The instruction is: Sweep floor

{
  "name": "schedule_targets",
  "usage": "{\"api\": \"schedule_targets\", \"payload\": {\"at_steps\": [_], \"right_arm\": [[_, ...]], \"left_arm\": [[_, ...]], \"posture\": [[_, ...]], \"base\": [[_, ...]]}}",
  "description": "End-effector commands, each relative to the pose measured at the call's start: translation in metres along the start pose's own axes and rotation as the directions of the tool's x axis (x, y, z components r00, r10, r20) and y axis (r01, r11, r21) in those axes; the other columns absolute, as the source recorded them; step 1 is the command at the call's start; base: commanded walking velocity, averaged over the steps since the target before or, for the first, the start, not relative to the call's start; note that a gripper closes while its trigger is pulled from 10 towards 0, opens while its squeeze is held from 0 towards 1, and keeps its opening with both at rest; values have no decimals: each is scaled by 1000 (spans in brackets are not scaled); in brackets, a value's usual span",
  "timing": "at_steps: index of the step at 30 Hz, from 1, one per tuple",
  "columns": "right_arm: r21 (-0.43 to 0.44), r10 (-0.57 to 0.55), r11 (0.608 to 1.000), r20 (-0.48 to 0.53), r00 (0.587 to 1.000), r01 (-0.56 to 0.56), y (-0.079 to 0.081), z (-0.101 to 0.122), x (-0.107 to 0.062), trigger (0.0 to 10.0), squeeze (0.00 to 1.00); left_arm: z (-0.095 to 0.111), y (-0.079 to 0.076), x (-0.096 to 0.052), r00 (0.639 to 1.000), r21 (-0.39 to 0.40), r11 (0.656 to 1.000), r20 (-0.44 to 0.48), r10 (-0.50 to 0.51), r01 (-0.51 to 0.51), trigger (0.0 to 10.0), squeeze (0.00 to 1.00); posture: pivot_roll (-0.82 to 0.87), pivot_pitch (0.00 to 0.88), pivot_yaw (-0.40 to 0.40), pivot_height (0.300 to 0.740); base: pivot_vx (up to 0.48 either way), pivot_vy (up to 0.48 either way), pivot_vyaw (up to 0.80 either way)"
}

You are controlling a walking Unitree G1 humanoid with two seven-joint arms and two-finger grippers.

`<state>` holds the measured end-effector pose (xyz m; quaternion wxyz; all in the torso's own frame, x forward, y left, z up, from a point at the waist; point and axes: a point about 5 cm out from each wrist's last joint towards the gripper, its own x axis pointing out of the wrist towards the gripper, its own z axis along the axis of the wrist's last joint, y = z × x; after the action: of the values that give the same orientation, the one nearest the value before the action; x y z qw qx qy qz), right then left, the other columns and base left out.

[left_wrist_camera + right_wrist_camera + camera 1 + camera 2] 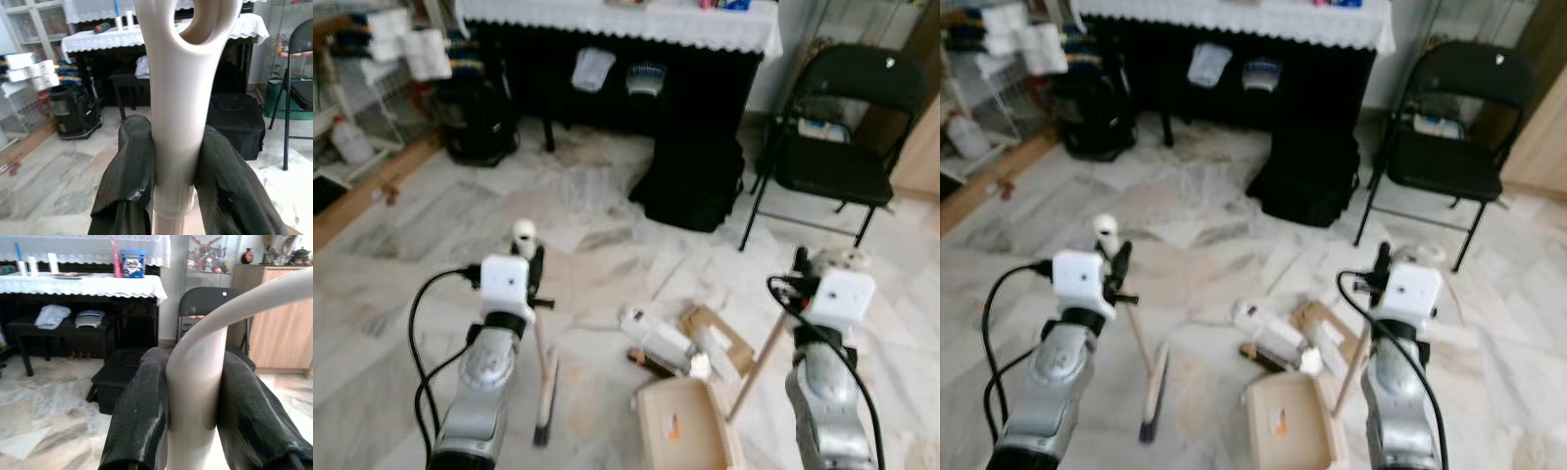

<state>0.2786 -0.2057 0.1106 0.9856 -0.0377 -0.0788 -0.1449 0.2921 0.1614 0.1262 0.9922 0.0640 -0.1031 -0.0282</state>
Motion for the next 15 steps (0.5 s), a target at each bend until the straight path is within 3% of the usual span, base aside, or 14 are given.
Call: {"api": "schedule_targets", "payload": {"at_steps": [1, 3, 15], "right_arm": [[-9, -17, 1000, 41, 999, 17, -6, 8, 3, 10000, 0], [-9, -17, 1000, 41, 999, 17, -6, 8, 3, 10000, 0], [-19, -17, 1000, 2, 1000, 17, -8, -3, -7, 10000, 0]], "left_arm": [[9, -4, 4, 999, 4, 1000, 40, -11, 11, 10000, 0], [9, -4, 5, 999, 4, 1000, 40, -11, 11, 10000, 0], [9, -4, 4, 999, 3, 1000, 44, -4, 3, 10000, 0]], "posture": [[17, 27, 7, 740], [17, 28, 6, 740], [15, 39, 6, 740]], "base": [[326, 0, 0], [330, 0, 0], [0, 0, 0]]}}
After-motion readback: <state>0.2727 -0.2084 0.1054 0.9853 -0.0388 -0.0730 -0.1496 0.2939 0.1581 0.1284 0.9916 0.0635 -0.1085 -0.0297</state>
